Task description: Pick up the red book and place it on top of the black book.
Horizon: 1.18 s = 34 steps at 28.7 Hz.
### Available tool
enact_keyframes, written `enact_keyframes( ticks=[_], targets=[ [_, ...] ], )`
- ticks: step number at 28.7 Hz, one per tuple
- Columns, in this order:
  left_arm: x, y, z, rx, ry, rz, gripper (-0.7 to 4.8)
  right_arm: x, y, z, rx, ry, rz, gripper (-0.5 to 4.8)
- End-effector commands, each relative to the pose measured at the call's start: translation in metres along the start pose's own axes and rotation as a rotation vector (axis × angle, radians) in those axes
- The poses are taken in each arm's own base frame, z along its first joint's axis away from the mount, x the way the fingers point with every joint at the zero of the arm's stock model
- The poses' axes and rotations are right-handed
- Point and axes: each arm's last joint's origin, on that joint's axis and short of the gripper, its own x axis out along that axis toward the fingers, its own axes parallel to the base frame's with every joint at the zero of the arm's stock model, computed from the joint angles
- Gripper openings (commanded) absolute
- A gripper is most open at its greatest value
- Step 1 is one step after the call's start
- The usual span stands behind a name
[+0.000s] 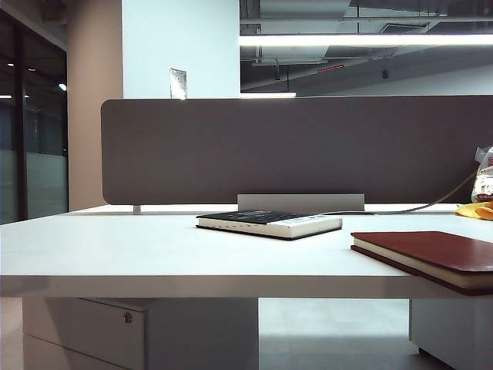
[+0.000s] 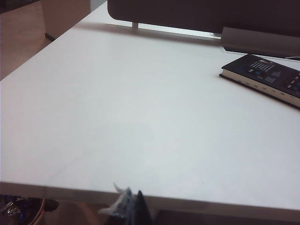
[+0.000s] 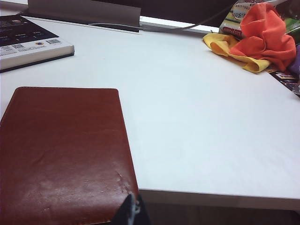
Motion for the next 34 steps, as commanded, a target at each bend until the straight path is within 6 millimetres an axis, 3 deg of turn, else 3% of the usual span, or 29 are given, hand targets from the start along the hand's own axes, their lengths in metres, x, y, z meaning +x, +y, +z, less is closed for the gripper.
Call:
enact_keyframes(
  ticks=[1, 9, 14, 19, 30, 34],
  targets=[
    [0.000, 0.000, 0.001, 0.004, -0.011, 0.000, -0.02, 0.000, 0.000, 0.001, 0.012, -0.016, 0.009, -0.05],
    [0.000, 0.000, 0.005, -0.014, -0.052, 0.013, -0.02, 0.000, 0.001, 0.001, 0.056, -0.016, 0.027, -0.05],
    [0.000, -0.002, 0.005, -0.187, -0.042, -0.079, -0.02, 0.000, 0.001, 0.001, 0.055, -0.016, 0.027, -0.05],
    [-0.002, -0.007, 0.007, -0.243, -0.009, -0.237, -0.02, 0.000, 0.001, 0.001, 0.056, -0.017, 0.027, -0.05],
    [-0.022, -0.015, 0.048, -0.272, 0.003, -0.360, -0.03, 0.000, 0.002, 0.001, 0.057, -0.020, 0.070, -0.05],
    [-0.026, -0.019, 0.060, -0.278, 0.070, -0.450, -0.04, 0.000, 0.003, 0.001, 0.167, -0.017, 0.092, -0.06]
  ],
)
